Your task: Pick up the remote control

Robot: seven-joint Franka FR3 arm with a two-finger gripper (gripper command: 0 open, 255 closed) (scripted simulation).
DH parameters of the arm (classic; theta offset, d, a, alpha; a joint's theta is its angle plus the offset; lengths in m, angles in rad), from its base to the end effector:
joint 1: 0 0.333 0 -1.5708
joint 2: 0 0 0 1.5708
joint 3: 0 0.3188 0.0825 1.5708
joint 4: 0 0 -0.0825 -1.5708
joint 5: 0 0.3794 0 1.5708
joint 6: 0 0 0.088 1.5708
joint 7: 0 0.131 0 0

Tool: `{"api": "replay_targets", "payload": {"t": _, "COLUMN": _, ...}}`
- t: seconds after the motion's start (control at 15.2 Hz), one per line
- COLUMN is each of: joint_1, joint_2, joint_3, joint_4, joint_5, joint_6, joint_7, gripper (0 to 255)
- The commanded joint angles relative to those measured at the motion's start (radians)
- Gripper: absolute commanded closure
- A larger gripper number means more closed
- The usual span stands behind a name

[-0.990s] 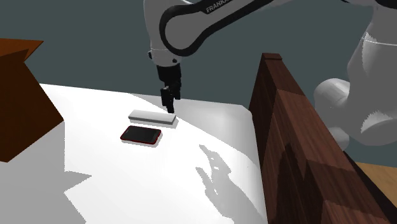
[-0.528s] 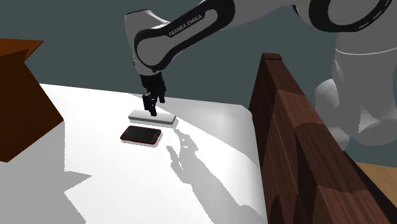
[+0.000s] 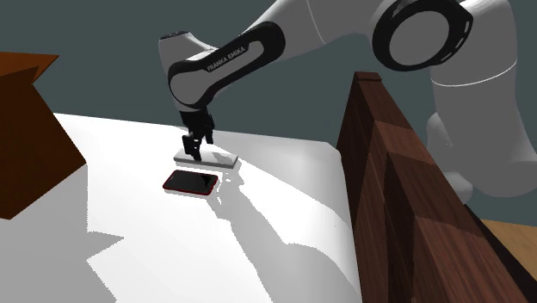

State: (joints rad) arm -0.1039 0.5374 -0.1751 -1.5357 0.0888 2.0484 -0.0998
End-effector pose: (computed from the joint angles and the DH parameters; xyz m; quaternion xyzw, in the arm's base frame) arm 0.6705 -0.1683 0.3255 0.9951 -0.0984 -0.0089 0.0039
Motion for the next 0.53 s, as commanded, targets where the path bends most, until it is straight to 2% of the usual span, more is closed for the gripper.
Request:
{"api": "replay_targets", "payload": {"t": 0.0, "joint_1": 0.000, "joint_2": 0.012, "joint_3": 0.001, "joint_4": -0.010, "joint_5": 0.002, "joint_6": 0.022, "joint_7": 0.000, "gripper": 0}}
{"api": "replay_targets", "payload": {"t": 0.26, "joint_1": -0.001, "joint_2": 0.027, "joint_3": 0.003, "joint_4": -0.022, "joint_5": 0.005, "joint_6": 0.049, "joint_7": -0.002, "gripper": 0}}
{"api": "replay_targets", "payload": {"t": 0.33, "joint_1": -0.001, "joint_2": 0.027, "joint_3": 0.003, "joint_4": -0.023, "joint_5": 0.005, "joint_6": 0.050, "joint_7": -0.002, "gripper": 255}}
{"api": "replay_targets", "payload": {"t": 0.46, "joint_1": -0.001, "joint_2": 0.027, "joint_3": 0.003, "joint_4": -0.022, "joint_5": 0.005, "joint_6": 0.049, "joint_7": -0.003, "gripper": 255}}
